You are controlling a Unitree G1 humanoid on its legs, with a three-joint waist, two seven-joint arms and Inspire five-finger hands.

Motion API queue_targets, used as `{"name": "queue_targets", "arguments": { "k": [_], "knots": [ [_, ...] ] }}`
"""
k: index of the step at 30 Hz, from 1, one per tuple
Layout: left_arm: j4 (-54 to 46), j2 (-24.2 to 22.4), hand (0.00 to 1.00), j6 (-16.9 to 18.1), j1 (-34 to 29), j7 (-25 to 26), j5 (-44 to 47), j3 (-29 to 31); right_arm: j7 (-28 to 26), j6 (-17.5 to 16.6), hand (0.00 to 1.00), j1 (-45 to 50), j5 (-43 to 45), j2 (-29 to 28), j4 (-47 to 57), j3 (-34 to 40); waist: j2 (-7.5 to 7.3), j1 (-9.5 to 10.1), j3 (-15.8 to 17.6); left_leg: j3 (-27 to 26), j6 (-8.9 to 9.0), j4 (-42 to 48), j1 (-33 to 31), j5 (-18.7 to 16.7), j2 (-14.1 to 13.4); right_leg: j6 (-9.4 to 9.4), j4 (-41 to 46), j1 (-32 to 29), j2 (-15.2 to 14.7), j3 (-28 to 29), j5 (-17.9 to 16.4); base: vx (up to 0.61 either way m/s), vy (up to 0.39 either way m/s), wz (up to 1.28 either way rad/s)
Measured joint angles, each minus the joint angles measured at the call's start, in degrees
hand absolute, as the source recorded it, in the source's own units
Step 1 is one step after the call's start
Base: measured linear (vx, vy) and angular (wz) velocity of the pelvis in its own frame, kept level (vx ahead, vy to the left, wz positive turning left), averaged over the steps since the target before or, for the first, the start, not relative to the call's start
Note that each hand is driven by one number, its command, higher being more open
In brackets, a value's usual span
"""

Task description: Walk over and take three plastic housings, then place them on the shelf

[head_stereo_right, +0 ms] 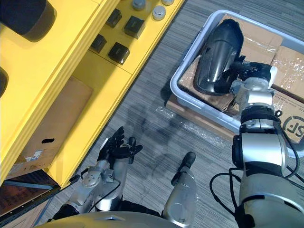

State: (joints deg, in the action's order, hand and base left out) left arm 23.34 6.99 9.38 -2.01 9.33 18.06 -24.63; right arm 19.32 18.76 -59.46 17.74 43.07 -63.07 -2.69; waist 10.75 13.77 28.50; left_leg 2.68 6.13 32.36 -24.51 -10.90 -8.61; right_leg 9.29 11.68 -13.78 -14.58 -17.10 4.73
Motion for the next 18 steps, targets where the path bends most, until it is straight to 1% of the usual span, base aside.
{"name": "queue_targets", "arguments": {
  "k": [1, 3, 4, 5, 7, 9, 10, 12, 13, 15, 16, 18],
  "knots": [
    [0.01, -0.01, 1.00, 0.23, -0.02, 0.68, -0.07, -0.02, -0.07, 0.25, 0.00, 0.03, -0.93, -0.02, 0.11, 0.00, 0.00, -0.03, 0.00, 0.09, 0.06, -0.11, 0.00, 0.08, -0.03, 0.04, 0.42, -0.17, 0.00, -0.04, -0.21, 0.01, -0.024, 0.08],
    [-0.47, -0.29, 1.00, 1.29, -0.17, 4.77, -0.47, -0.24, -0.26, 2.56, 0.00, 0.23, -4.01, -0.16, 0.53, 0.69, -0.08, -0.11, -0.06, 0.55, 0.33, -0.38, 0.14, 0.32, -0.14, -0.29, 1.48, -0.32, 0.00, -0.46, -0.94, 0.00, -0.015, 0.08],
    [-0.87, -0.34, 1.00, 1.65, -0.17, 5.97, -0.42, -0.13, -0.22, 2.78, 0.00, 0.51, -4.17, -0.25, 0.75, 1.10, -0.12, -0.11, -0.07, 0.64, 0.37, -0.54, 0.14, 0.46, -0.14, -0.34, 1.53, -0.32, 0.00, -0.62, -0.98, -0.01, -0.010, 0.09],
    [-2.83, -0.35, 1.00, 1.97, -0.35, 8.52, -0.26, 0.63, -0.16, 3.09, 0.00, 1.65, -4.50, -0.32, 1.15, 2.52, -0.12, 0.12, -0.07, 0.95, 0.44, -0.71, 0.13, 0.67, -0.14, -0.51, 1.70, -0.26, 0.00, -0.93, -1.10, -0.02, -0.006, 0.09],
    [-4.89, -0.34, 1.00, 2.16, -0.61, 10.54, -0.24, 2.29, -0.05, 3.08, 0.00, 2.67, -5.34, -0.86, 2.01, 3.74, -0.19, 0.03, -0.10, 1.35, 0.48, -0.61, 0.14, 0.73, -0.15, -0.61, 2.13, -0.09, 0.00, -1.27, -1.33, -0.02, 0.002, 0.10],
    [-6.71, -0.26, 1.00, 2.67, -0.62, 12.57, -0.64, 5.34, 0.39, 2.85, 0.00, 3.54, -6.12, -1.75, 2.12, 5.48, -0.77, 0.07, -0.39, 1.66, 0.48, -0.74, 0.14, 1.01, -0.14, -0.73, 2.35, 0.00, -0.01, -1.56, -1.45, -0.02, 0.010, 0.07],
    [-6.96, -0.17, 1.00, 2.74, -0.68, 12.91, -0.65, 5.82, 0.55, 2.55, 0.00, 3.82, -6.16, -2.00, 2.10, 5.59, -1.03, 0.06, -0.53, 1.73, 0.47, -0.81, 0.14, 1.11, -0.13, -0.75, 2.35, 0.04, 0.00, -1.65, -1.46, -0.02, 0.011, 0.07],
    [-7.09, 0.41, 1.00, 2.83, -1.01, 13.40, -0.65, 7.51, 0.67, 0.66, 0.00, 4.96, -7.10, -3.14, 1.89, 5.77, -2.22, 0.01, -1.14, 1.88, 0.52, -1.25, 0.24, 1.45, -0.10, -0.76, 2.26, 0.25, -0.02, -1.98, -1.46, -0.02, 0.012, 0.07],
    [-7.09, 0.65, 1.00, 2.84, -1.18, 13.41, -0.65, 7.58, 0.48, 0.20, 0.00, 5.34, -7.80, -3.37, 1.86, 5.75, -2.51, 0.01, -1.28, 1.89, 0.54, -1.51, 0.34, 1.54, -0.08, -0.76, 2.19, 0.35, -0.04, -2.07, -1.46, -0.01, 0.011, 0.06],
    [-7.16, 1.44, 1.00, 2.84, -2.68, 13.19, -0.65, 7.65, -0.67, -2.26, 0.00, 6.75, -9.66, -3.71, 1.48, 5.05, -3.26, -0.05, -1.47, 1.80, 0.55, -2.01, 1.78, 1.71, 0.01, -0.76, 1.89, 1.64, -0.11, -2.18, -1.46, 0.00, 0.005, 0.02],
    [-7.16, 1.45, 1.00, 2.85, -3.18, 13.13, -0.64, 7.67, -0.89, -2.68, 0.00, 6.92, -10.36, -3.73, 1.27, 4.52, -3.40, -0.10, -1.51, 1.74, 0.56, -2.24, 2.17, 1.76, 0.02, -0.76, 1.70, 2.00, -0.11, -2.18, -1.45, 0.00, 0.000, 0.00],
    [-7.35, 1.53, 1.00, 2.88, -5.15, 12.64, -0.64, 7.84, -1.47, -4.23, 0.00, 7.27, -10.89, -3.74, 1.08, 2.56, -4.18, -0.46, -1.77, 1.44, 0.60, -3.18, 3.42, 1.99, 0.05, -0.72, 1.09, 3.00, -0.10, -2.17, -1.39, 0.00, 0.005, -0.02]
  ]
}}
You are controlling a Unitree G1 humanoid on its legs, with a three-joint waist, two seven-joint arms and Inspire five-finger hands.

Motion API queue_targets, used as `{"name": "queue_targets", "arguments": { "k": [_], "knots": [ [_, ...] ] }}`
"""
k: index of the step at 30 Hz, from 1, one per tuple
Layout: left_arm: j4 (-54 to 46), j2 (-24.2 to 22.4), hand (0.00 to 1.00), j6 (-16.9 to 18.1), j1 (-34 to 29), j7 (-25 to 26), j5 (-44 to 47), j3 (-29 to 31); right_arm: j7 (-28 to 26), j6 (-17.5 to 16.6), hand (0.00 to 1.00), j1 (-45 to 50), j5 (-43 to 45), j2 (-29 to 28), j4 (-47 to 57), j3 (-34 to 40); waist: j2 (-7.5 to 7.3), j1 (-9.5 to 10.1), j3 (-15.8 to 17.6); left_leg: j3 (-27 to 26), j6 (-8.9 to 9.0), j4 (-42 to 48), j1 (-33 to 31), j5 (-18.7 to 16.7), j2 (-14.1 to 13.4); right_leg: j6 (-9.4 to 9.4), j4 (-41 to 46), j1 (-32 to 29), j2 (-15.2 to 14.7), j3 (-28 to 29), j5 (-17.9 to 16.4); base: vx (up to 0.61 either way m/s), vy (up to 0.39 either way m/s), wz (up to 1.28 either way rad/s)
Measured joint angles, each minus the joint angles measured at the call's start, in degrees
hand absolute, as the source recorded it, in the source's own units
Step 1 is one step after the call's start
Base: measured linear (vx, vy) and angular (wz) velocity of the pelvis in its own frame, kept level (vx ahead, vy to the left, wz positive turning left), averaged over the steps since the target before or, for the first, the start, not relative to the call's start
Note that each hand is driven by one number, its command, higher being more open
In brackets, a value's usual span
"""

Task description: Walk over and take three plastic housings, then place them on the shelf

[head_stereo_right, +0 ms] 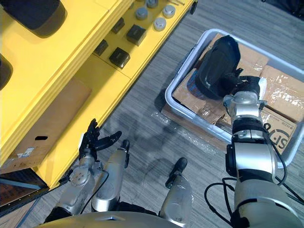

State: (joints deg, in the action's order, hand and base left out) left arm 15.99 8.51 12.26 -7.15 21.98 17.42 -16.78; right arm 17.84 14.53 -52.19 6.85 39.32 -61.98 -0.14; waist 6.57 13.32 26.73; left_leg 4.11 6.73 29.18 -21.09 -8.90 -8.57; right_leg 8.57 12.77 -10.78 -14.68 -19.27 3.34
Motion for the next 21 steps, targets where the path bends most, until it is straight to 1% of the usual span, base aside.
{"name": "queue_targets", "arguments": {
  "k": [2, 5, 7, 10, 12, 13, 14, 15, 17, 18, 20, 21],
  "knots": [
    [-1.49, 0.41, 1.00, 0.01, -2.20, -0.77, 0.00, 0.35, -0.55, -0.73, 0.00, 0.29, -2.27, -0.05, 0.38, -2.40, -1.03, -0.48, -0.38, -0.29, 0.09, -0.88, 0.47, 0.43, -0.01, -0.02, -0.38, 0.06, 0.00, 0.06, 0.02, 0.00, 0.000, 0.00],
    [-3.48, 0.52, 1.00, 0.06, -3.53, -1.47, -0.03, 0.46, -0.62, -0.92, 0.00, 2.24, -4.59, -0.08, 1.27, -3.66, -1.60, -1.02, -0.33, -0.58, 0.13, -1.64, 1.18, 0.77, -0.02, 0.02, -1.20, 0.67, 0.11, 0.08, 0.38, 0.01, 0.004, -0.01],
    [-5.59, 0.51, 1.00, 0.16, -4.07, -2.13, -0.13, 0.84, 0.95, -0.33, 0.00, 4.53, -6.44, -0.12, 1.95, -4.98, -1.85, -1.53, -0.33, -0.81, 0.15, -2.39, 1.95, 0.87, -0.03, 0.00, -2.10, 1.43, 0.23, 0.16, 0.78, 0.02, 0.015, -0.04],
    [-7.93, 0.88, 1.00, 0.35, -4.07, -2.63, -0.33, 1.17, 2.84, 0.10, 0.00, 5.98, -7.84, -0.13, 4.37, -4.97, -2.39, -2.63, -0.21, -1.04, 0.22, -2.85, 2.34, 1.11, -0.18, -0.08, -3.12, 1.79, 0.55, 0.48, 1.45, 0.01, 0.003, -0.07],
    [-10.09, 1.04, 1.00, 0.37, -4.14, -3.61, -0.32, 1.71, 4.74, -0.07, 0.00, 9.38, -11.05, -0.14, 9.72, -4.73, -3.14, -3.16, 0.04, -2.53, 0.23, -4.01, 4.51, 1.18, -0.52, -0.08, -4.43, 3.04, 0.79, 1.47, 2.00, 0.03, 0.008, -0.25],
    [-10.65, 1.05, 1.00, 0.37, -4.12, -3.97, -0.32, 1.94, 5.04, -0.05, 0.00, 10.23, -11.27, -0.18, 11.13, -4.70, -3.35, -3.53, 0.02, -2.79, 0.23, -4.38, 5.03, 1.19, -0.53, -0.07, -4.66, 3.35, 0.79, 1.59, 2.04, 0.04, 0.007, -0.20],
    [-12.43, 1.16, 1.00, 0.40, -4.05, -4.80, -0.32, 2.31, 5.45, -0.09, 0.00, 12.96, -13.81, -0.25, 14.80, -4.70, -3.87, -4.27, -0.05, -3.37, 0.23, -4.91, 6.04, 1.20, -0.69, -0.10, -5.26, 4.01, 0.95, 2.01, 2.21, 0.03, 0.004, -0.21],
    [-13.64, 1.38, 1.00, 0.40, -3.90, -5.27, -0.32, 2.51, 5.69, -0.16, 0.00, 14.41, -15.17, -0.54, 16.81, -4.52, -4.40, -4.54, 0.06, -3.99, 0.27, -5.42, 6.80, 1.23, -0.86, -0.21, -5.69, 4.24, 1.08, 2.49, 2.46, 0.03, 0.003, -0.23],
    [-14.84, 1.85, 1.00, 0.40, -3.33, -6.03, -0.33, 2.72, 6.20, -0.19, 0.00, 15.88, -16.52, -1.71, 19.04, -3.67, -4.95, -5.65, 0.21, -4.21, 0.32, -5.56, 7.57, 1.18, -1.12, -0.30, -6.41, 5.06, 1.46, 2.75, 2.77, 0.03, -0.002, -0.15],
    [-14.97, 2.22, 1.00, 0.36, -2.11, -6.65, -0.53, 2.54, 7.52, -0.24, 0.00, 17.16, -18.01, -2.66, 20.07, -3.30, -5.24, -6.13, 0.18, -4.68, 0.42, -5.78, 8.51, 1.08, -1.35, -0.37, -6.97, 5.87, 1.70, 3.10, 2.99, 0.02, 0.003, -0.24],
    [-15.99, 2.75, 1.00, 0.34, -0.40, -7.25, -2.28, 2.68, 9.15, -0.33, 0.00, 18.41, -19.99, -3.65, 21.35, -3.05, -5.66, -6.43, 0.32, -5.94, 0.63, -6.17, 9.73, 0.89, -1.88, -0.43, -7.08, 6.11, 2.06, 4.25, 3.13, 0.00, 0.006, -0.27],
    [-17.17, 3.15, 1.00, 0.34, 0.43, -7.53, -2.28, 2.67, 10.43, -0.38, 0.00, 19.26, -20.05, -4.15, 22.57, -2.58, -5.83, -7.04, 0.29, -5.99, 0.71, -6.27, 9.86, 0.85, -2.08, -0.57, -7.32, 6.26, 2.27, 4.30, 3.24, -0.02, -0.002, -0.12]
  ]
}}
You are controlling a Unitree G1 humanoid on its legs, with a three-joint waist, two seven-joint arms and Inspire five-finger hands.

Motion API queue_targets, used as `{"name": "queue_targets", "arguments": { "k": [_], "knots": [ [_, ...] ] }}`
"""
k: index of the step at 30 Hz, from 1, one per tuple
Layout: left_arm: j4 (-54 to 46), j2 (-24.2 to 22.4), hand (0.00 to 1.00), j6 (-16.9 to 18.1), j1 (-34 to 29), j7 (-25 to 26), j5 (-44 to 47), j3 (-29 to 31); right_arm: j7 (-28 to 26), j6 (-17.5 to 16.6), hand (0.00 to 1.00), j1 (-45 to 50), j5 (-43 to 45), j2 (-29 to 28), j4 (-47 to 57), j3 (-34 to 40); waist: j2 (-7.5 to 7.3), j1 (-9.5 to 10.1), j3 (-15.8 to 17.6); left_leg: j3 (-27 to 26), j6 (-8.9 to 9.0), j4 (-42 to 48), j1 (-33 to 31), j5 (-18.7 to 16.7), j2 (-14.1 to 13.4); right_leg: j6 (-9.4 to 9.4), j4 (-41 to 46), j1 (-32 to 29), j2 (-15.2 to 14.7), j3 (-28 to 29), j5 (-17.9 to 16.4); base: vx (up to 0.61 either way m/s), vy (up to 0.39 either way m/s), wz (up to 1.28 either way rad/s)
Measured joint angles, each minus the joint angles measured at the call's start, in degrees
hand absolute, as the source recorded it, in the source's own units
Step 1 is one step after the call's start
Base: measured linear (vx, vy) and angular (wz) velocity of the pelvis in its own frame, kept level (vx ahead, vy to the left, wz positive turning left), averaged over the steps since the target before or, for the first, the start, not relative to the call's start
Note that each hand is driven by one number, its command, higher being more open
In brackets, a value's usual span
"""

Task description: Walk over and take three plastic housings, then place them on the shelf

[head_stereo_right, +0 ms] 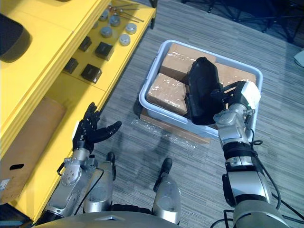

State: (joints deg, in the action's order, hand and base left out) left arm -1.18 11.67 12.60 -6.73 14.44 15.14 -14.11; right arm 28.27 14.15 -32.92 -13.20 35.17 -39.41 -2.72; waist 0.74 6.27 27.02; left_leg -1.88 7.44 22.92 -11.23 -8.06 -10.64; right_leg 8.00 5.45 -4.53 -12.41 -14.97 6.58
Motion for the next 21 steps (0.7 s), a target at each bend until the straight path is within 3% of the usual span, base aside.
{"name": "queue_targets", "arguments": {
  "k": [7, 14, 16, 21],
  "knots": [
    [-1.77, 0.27, 1.00, -0.91, 4.10, -2.40, 0.81, -0.13, 3.17, -1.23, 0.00, 2.08, -2.34, -0.19, 5.80, 3.11, -0.54, -1.36, -0.06, -1.18, 0.44, -0.13, 0.80, -0.32, -1.11, -0.41, -2.68, 0.77, 1.42, 1.36, 1.54, -0.01, 0.002, -0.12],
    [-0.92, 0.58, 1.00, -10.97, 6.94, -6.91, 6.69, -3.13, 3.54, -2.87, 0.00, 2.18, -4.52, -1.83, 6.63, 2.90, -0.58, -1.73, -0.09, -2.28, 0.53, -0.26, 0.82, -0.37, -1.21, -0.49, -2.77, -0.14, 1.52, 2.69, 1.77, 0.01, 0.009, -0.06],
    [0.71, 0.54, 1.00, -12.02, 8.51, -7.21, 9.60, -4.12, 3.57, -3.52, 0.00, 1.35, -4.51, -1.84, 6.61, 2.16, -0.59, -1.82, -0.09, -2.69, 0.54, -0.16, 0.58, -0.39, -1.27, -0.64, -2.85, -0.54, 1.51, 2.88, 2.12, 0.00, 0.014, -0.12],
    [14.38, -0.60, 1.00, -13.03, 21.33, -7.20, 17.83, -5.80, 7.52, -7.31, 0.00, -7.33, -4.50, -1.85, 6.57, -1.00, -0.78, -2.26, 0.00, -3.38, 0.60, 1.93, -2.70, -0.81, -2.29, -1.33, -4.26, -3.21, 2.58, 4.05, 4.03, -0.05, 0.018, -0.15]
  ]
}}
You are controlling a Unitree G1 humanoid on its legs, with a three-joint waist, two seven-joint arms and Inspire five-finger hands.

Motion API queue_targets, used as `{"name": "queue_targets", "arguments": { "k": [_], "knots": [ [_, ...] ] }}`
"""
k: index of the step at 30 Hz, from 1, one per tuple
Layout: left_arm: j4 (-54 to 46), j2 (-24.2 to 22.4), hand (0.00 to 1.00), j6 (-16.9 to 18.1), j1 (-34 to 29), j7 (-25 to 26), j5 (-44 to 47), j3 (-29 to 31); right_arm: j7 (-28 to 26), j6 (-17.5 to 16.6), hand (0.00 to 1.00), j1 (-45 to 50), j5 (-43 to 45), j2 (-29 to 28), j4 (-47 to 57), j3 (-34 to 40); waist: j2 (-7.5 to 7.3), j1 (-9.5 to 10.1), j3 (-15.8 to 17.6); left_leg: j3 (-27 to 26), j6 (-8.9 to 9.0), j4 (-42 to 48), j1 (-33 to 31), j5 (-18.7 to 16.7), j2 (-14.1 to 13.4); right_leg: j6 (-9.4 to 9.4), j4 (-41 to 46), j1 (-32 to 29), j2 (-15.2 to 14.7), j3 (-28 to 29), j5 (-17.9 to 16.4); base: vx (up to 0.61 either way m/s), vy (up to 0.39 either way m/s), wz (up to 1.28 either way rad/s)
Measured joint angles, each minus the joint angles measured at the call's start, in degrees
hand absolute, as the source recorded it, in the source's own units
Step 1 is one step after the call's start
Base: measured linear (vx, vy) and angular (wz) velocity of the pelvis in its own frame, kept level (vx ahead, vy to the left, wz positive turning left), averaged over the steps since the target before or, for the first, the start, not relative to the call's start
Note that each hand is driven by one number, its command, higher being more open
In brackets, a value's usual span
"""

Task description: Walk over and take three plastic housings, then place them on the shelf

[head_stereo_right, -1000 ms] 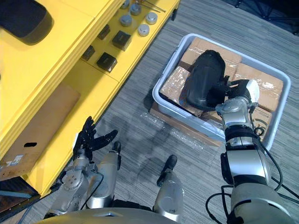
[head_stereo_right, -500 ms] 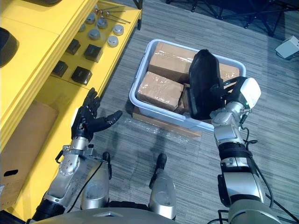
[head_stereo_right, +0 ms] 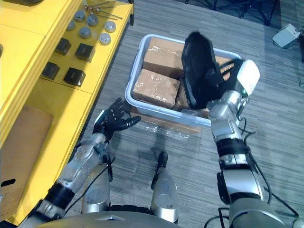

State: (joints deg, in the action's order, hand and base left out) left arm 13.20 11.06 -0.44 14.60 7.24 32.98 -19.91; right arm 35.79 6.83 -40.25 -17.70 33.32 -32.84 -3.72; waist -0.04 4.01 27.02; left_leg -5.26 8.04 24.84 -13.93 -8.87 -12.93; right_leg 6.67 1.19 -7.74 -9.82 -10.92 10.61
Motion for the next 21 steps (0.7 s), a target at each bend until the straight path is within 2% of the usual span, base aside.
{"name": "queue_targets", "arguments": {
  "k": [4, 6, 12, 13, 15, 17, 21],
  "knots": [
    [7.36, -1.03, 1.00, -0.11, 6.94, -0.64, 6.40, 0.08, 2.48, -2.49, 0.00, -5.15, -0.03, 0.00, 0.61, -2.70, -0.19, -0.91, 0.01, -0.32, -0.04, 0.19, -0.53, 0.08, 0.00, 0.02, -0.45, -0.56, 0.03, 0.38, 0.56, -0.03, 0.017, -0.06],
    [10.66, -1.20, 1.00, -0.25, 10.37, -2.32, 11.75, 0.29, 3.11, -4.53, 0.00, -5.73, -0.06, -0.03, 5.30, -3.68, -0.60, -1.21, 0.05, -1.40, -0.05, 0.13, -0.56, 0.07, -0.03, 0.08, -0.34, -1.49, 0.03, 1.67, 0.81, 0.00, 0.026, -0.20],
    [11.17, -1.32, 1.00, -0.63, 14.17, -6.15, 24.12, 0.98, 3.56, -10.66, 0.00, -3.83, -2.58, -1.63, 14.07, -4.27, -1.96, -3.75, 0.38, -3.89, -0.08, -0.03, 1.38, -0.64, -0.23, 0.08, -0.22, -1.49, 0.03, 3.84, 0.96, 0.03, 0.031, -0.20],
    [11.17, -1.51, 1.00, -0.06, 14.68, -7.37, 26.56, 1.03, 3.58, -11.89, 0.00, -1.77, -3.65, -2.13, 16.04, -4.15, -2.17, -4.40, 0.33, -4.17, -0.10, -0.04, 1.95, -0.88, -0.24, 0.08, -0.22, -1.08, 0.02, 3.95, 0.95, 0.02, 0.032, -0.20],
    [11.13, -1.93, 1.00, 1.36, 15.07, -8.87, 29.02, 1.02, 3.57, -13.79, 0.00, 1.30, -4.56, -2.80, 17.88, -3.95, -2.57, -4.47, 0.35, -5.30, -0.23, -0.12, 3.12, -1.28, -0.40, 0.08, -0.23, -0.67, 0.04, 4.51, 0.94, 0.01, 0.028, -0.22],
    [11.12, -2.51, 1.00, 4.10, 15.46, -10.43, 30.43, 0.98, 3.52, -16.60, 0.00, 5.28, -5.31, -3.83, 18.92, -3.95, -2.80, -5.26, 0.31, -6.07, -0.30, -0.18, 4.39, -1.75, -0.42, 0.04, -0.25, 0.06, 0.01, 4.88, 0.86, 0.00, 0.024, -0.18],
    [11.10, -2.84, 1.00, 6.95, 15.44, -13.41, 34.94, 0.17, 3.20, -19.29, 0.00, 10.11, -6.61, -5.66, 19.24, -3.77, -2.88, -5.99, 0.26, -6.98, -0.25, -1.69, 6.76, -1.66, -0.43, -0.18, -0.37, 1.23, 0.02, 5.00, 0.60, 0.00, -0.001, -0.10]
  ]
}}
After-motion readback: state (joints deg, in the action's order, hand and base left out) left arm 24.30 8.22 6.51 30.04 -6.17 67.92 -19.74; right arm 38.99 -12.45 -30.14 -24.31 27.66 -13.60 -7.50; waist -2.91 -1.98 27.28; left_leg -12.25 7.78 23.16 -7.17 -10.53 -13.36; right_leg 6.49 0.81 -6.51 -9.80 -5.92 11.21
